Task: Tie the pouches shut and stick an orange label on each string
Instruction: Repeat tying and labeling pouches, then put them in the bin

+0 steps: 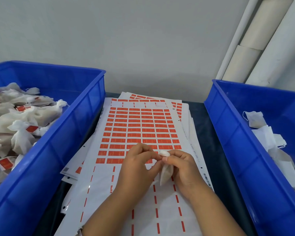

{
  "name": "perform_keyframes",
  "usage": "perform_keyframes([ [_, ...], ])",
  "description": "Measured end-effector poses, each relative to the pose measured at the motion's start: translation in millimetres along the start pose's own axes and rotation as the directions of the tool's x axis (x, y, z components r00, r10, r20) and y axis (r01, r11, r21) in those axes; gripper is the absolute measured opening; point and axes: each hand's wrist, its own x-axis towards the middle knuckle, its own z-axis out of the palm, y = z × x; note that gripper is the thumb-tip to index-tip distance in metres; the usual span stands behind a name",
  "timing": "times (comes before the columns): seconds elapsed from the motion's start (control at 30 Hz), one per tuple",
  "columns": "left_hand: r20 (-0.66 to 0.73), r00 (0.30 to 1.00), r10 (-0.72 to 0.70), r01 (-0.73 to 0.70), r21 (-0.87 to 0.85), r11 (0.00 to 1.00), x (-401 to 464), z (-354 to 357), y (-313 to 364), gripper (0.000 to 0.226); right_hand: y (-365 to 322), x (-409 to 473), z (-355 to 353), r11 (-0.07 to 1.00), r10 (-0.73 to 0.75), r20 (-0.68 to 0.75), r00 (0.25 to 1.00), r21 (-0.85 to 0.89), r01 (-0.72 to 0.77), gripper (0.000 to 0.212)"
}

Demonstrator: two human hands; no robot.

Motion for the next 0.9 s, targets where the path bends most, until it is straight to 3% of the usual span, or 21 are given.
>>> perform_keyframes([
  [0.07,0.04,0.999,-0.01,0.011,-0.009,1.0,-0.8,0.8,1.0,0.01,-0.9,-0.8,0.3,1.0,-0.007,0.021,1.0,-0.01,0.007,0.029],
  [0.3,0.067,0.995,-0.075,0.075,0.006,0.997,0.6,0.2,0.0,0.031,-2.5,0.0,-0.4,1.0,-0.021,-0.001,1.0,-0.013,0.021,0.029],
  [0.5,0.04,0.989,-0.142,0.14,0.051,0.989,7.1,-1.0,-5.4,0.026,-0.7,1.6,0.2,0.998,-0.027,0.013,1.0,-0.058,0.028,0.023],
  [0.63,0.005,0.98,-0.201,0.199,0.09,0.976,13.6,-3.9,-8.8,0.016,1.2,4.0,-1.0,0.977,-0.063,0.01,0.998,-0.204,0.064,0.022],
  [0.77,-0.09,0.962,-0.257,0.265,0.088,0.96,16.8,-7.8,-10.9,0.013,-0.4,3.4,-1.8,0.943,-0.036,0.151,0.988,-0.321,0.084,0.044],
  [0.9,-0.196,0.935,-0.296,0.31,0.049,0.949,19.6,-15.0,-14.3,0.013,-4.3,0.8,-3.1,0.916,0.013,0.278,0.96,-0.388,0.1,0.042],
])
